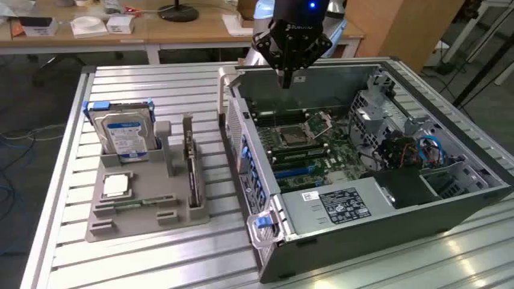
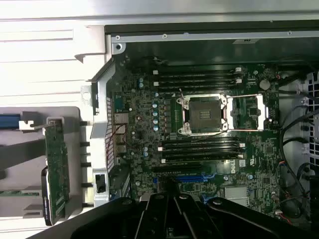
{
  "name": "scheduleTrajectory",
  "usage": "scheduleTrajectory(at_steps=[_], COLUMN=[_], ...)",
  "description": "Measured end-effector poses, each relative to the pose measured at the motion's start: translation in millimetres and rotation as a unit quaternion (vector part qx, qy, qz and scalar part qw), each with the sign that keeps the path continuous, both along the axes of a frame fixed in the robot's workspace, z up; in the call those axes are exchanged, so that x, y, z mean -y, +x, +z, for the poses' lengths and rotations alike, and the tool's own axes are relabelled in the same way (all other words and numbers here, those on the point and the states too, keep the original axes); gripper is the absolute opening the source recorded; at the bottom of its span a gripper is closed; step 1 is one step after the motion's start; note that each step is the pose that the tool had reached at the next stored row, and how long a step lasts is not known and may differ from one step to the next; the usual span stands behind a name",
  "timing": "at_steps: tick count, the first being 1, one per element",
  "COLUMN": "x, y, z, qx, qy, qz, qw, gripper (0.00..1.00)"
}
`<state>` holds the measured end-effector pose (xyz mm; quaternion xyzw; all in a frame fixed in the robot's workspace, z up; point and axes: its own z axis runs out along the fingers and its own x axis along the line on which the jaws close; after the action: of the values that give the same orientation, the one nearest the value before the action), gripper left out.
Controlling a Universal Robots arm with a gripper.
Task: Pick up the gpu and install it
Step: 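Reach for the gpu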
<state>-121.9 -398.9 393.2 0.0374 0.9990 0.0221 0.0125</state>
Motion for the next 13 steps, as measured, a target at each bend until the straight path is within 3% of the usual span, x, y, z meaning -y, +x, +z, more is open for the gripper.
scheduleTrajectory(at_steps=[13], x=[0.0], y=[-2.8], z=[-0.1], qx=[0.0000], qy=[0.0000], qz=[0.000], qw=[1.0000], gripper=[0.11])
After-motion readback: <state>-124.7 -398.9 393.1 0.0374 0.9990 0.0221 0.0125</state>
